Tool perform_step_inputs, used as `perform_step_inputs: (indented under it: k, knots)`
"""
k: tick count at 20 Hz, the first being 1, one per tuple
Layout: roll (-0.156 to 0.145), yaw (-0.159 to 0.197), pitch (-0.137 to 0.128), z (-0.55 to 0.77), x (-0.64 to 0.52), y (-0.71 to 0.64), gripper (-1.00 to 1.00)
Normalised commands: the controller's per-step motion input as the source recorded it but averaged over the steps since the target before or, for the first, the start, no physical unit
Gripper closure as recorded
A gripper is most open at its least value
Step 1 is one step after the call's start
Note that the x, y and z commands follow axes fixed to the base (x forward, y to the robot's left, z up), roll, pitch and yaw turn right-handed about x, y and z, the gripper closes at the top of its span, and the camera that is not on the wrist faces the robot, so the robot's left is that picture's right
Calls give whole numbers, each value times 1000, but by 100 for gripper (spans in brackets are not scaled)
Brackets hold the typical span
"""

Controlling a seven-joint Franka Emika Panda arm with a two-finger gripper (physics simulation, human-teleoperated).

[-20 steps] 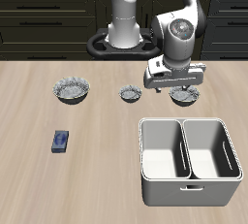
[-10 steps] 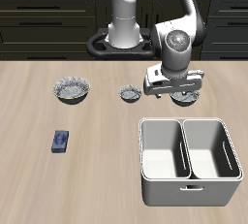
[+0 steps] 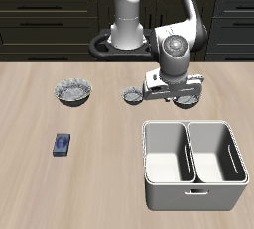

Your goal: Stack the middle-sized bowl on the largest bowl and stack the smallest bowl on the middle-sized bowl

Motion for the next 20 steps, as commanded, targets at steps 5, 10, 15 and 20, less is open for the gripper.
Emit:
perform_step_inputs:
  k: [5,10,15,20]
  knots:
    - [-9,-4,-24,125,7,-70,100]
    - [-18,-3,-37,277,12,-73,100]
    - [3,2,-55,427,-35,-23,100]
    - [-15,6,-66,433,-50,-81,100]
